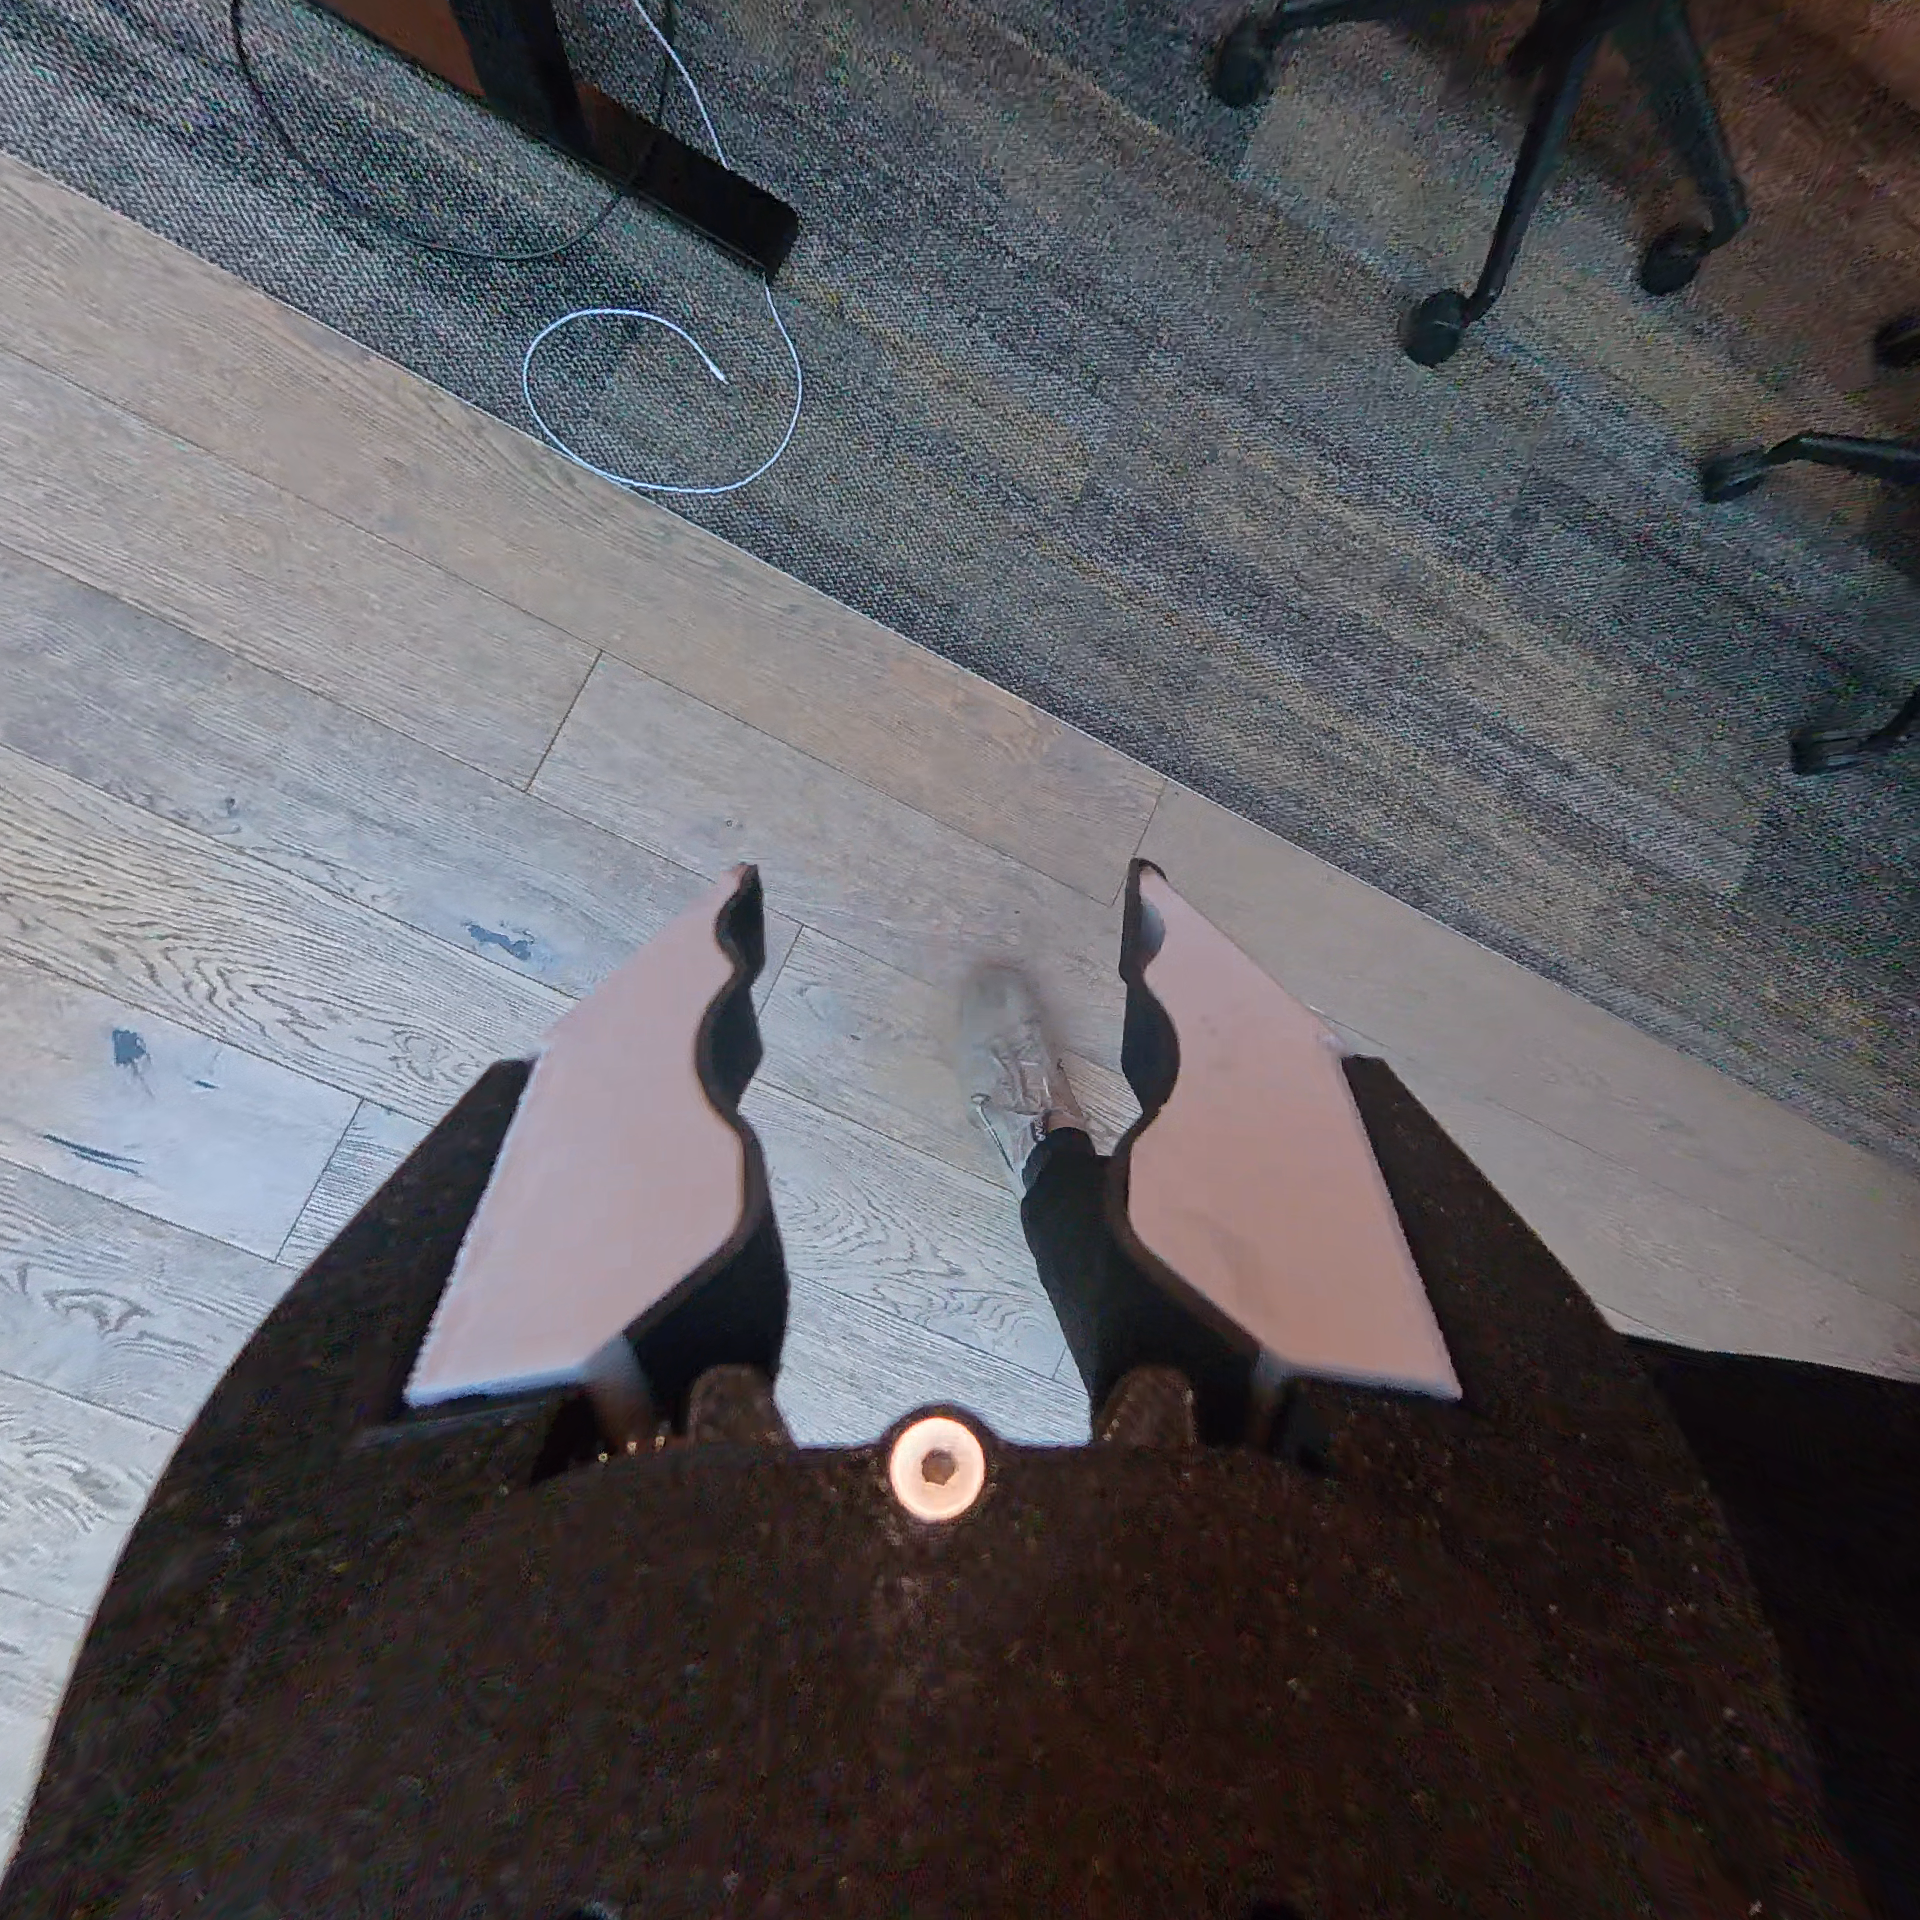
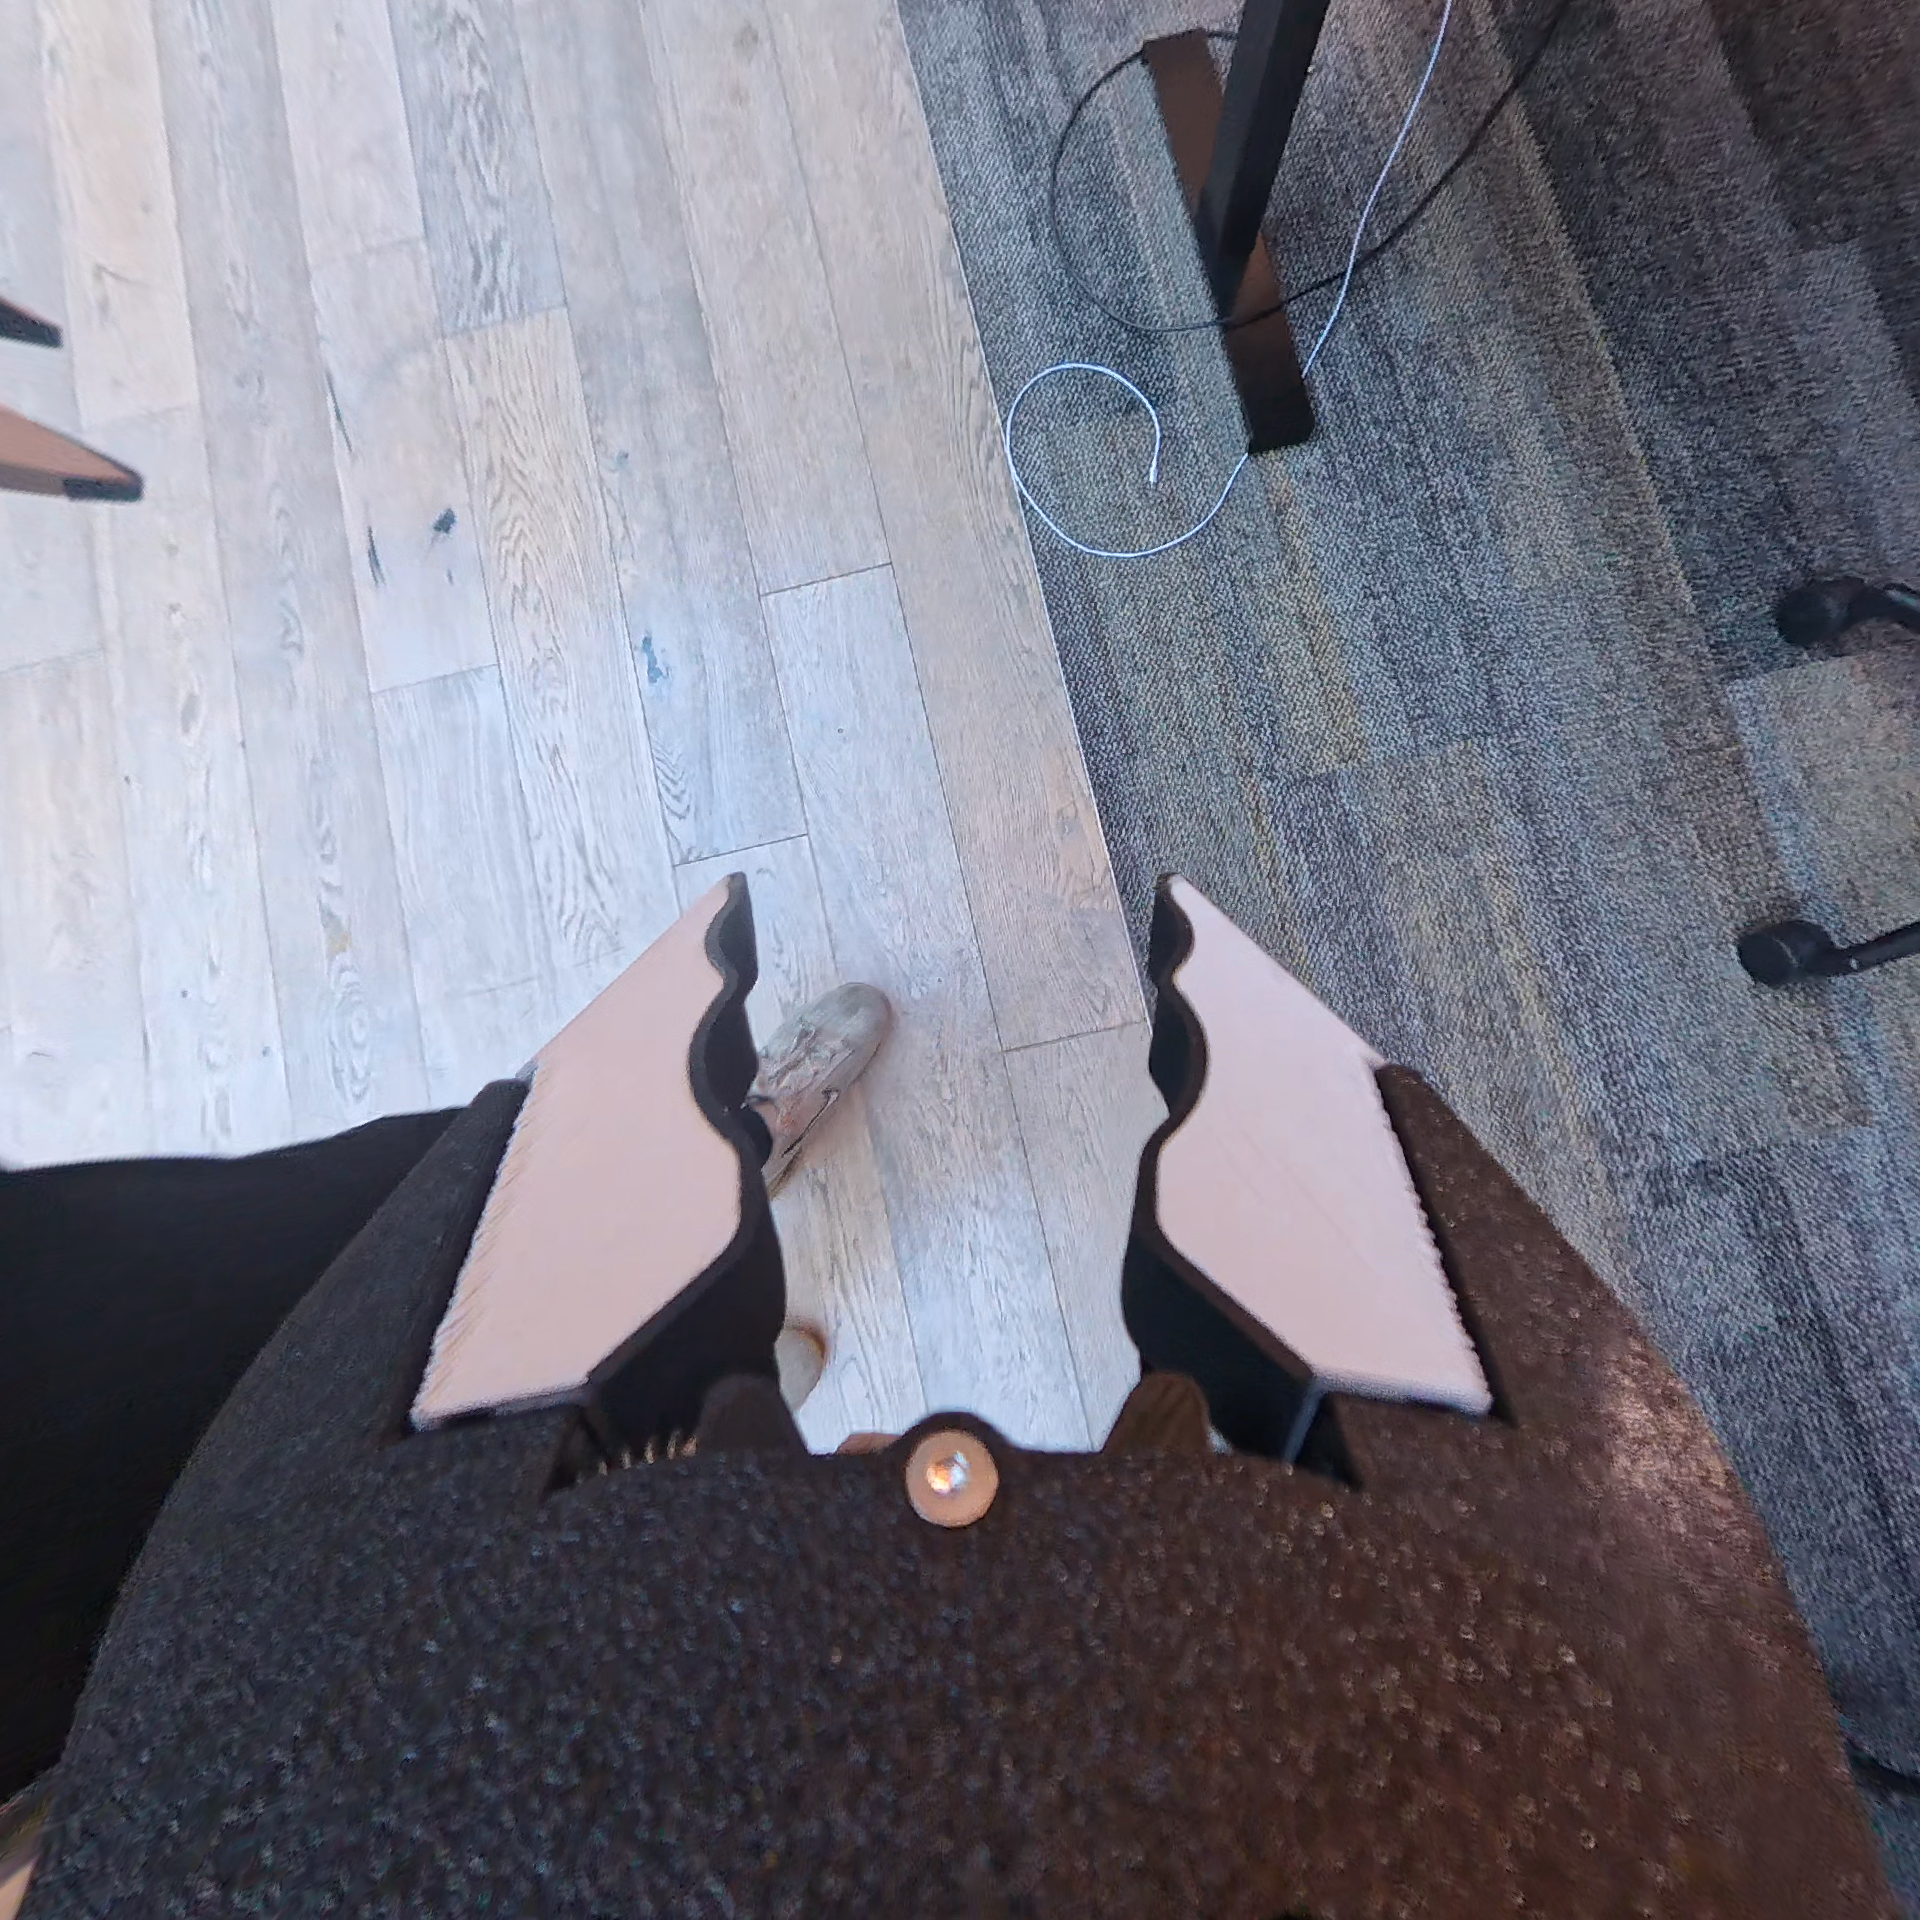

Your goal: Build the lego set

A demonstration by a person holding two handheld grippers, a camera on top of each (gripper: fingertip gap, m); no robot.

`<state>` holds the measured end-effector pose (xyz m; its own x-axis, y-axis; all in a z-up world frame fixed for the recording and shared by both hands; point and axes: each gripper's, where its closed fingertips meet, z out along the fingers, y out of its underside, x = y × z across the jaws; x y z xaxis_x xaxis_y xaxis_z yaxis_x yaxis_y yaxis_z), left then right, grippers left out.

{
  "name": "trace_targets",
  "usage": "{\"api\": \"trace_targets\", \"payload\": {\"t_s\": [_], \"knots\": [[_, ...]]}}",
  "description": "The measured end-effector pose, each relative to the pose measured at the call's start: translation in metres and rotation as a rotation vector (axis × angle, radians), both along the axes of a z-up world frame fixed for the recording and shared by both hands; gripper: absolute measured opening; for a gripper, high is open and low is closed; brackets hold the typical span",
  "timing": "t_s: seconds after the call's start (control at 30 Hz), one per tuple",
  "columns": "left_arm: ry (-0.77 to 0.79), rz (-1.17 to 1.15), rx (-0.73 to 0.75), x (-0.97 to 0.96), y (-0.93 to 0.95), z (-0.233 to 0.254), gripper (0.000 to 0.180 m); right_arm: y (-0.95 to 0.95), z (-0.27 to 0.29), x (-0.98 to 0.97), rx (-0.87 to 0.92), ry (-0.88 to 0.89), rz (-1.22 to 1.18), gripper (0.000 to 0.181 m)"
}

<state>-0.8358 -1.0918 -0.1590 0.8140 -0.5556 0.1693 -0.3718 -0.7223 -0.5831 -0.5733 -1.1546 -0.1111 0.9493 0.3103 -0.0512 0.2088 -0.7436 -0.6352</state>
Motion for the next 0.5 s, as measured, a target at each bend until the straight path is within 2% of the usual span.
{"api": "trace_targets", "payload": {"t_s": [0.23,0.5], "knots": [[0.002,0.013,-0.054,0.008,0.039,-0.083,0.069,0.077,-0.079,0.011,0.007,0.0,-0.045,0.075],[-0.074,-0.173,0.055,0.099,0.116,-0.115,0.071,0.113,-0.138,0.062,0.04,-0.01,-0.206,0.076]]}}
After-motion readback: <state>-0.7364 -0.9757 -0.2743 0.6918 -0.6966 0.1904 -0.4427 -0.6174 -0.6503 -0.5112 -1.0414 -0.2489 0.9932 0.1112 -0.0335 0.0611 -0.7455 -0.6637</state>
